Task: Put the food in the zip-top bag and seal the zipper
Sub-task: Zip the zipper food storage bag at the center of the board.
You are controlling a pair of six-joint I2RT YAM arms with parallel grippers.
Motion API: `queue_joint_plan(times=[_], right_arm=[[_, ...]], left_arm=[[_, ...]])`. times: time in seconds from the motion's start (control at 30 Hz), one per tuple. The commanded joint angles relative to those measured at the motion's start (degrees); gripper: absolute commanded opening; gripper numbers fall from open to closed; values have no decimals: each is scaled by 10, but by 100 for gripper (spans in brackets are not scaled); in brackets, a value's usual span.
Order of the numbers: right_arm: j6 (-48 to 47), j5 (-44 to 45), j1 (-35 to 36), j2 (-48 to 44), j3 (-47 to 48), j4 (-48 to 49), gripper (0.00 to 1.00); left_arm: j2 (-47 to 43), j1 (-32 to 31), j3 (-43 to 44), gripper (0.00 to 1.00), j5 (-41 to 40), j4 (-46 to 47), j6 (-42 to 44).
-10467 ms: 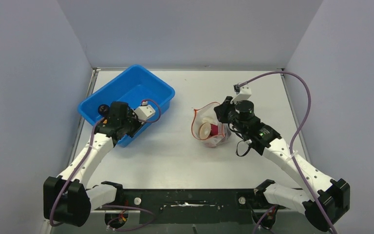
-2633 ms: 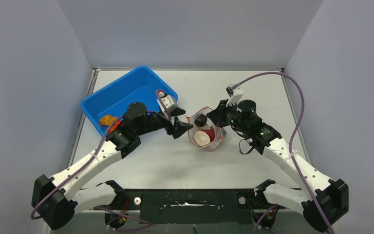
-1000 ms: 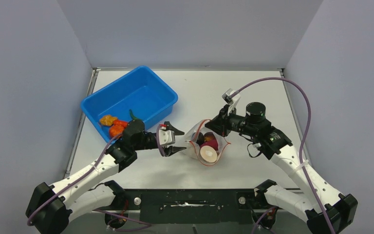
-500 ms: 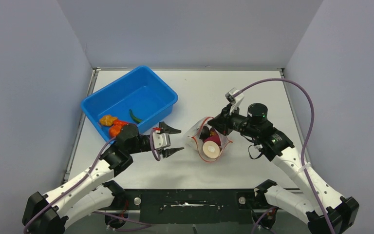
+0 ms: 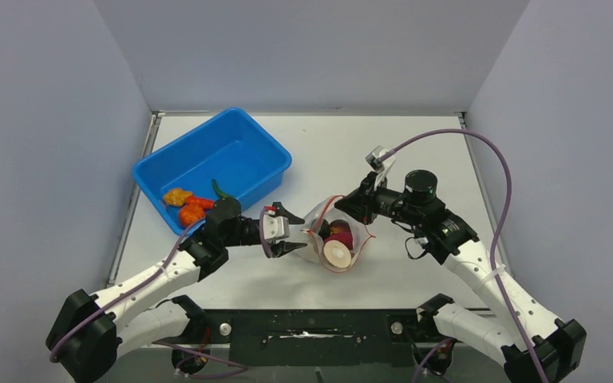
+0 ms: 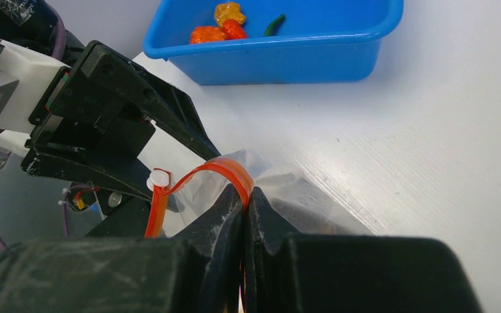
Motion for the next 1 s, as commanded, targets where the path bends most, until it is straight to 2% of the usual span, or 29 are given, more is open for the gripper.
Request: queue_joint_plan(times=[0.0,0.1,0.5,0.63,0.77,0.8,0.87,0.97], right_arm=[[20,-32,-3,2,2,72,1],[29,-37,-3,5,-2,82,1],[54,-44,-3,10,-8,103,1],[55,-42,-3,10,-8,101,1],[55,-39,-2,10,-9,98,2],[52,-35,-3,9,-9,94,4],[39,-15,-2,9,-5,74,15],[10,53,0,5,7,26,44]], left_arm=[[4,-2,16,54,26,83,-29],[2,-2,2,54,31,112,-48],[14,-2,-16,43,48,146,-61],[16,-2,-15,32,55,145,-60],[14,-2,-10,7,61,144,-61],[12,-2,-9,1,62,143,-60],[6,-2,-8,0,60,137,-59],[1,-2,-4,0,58,123,-58]])
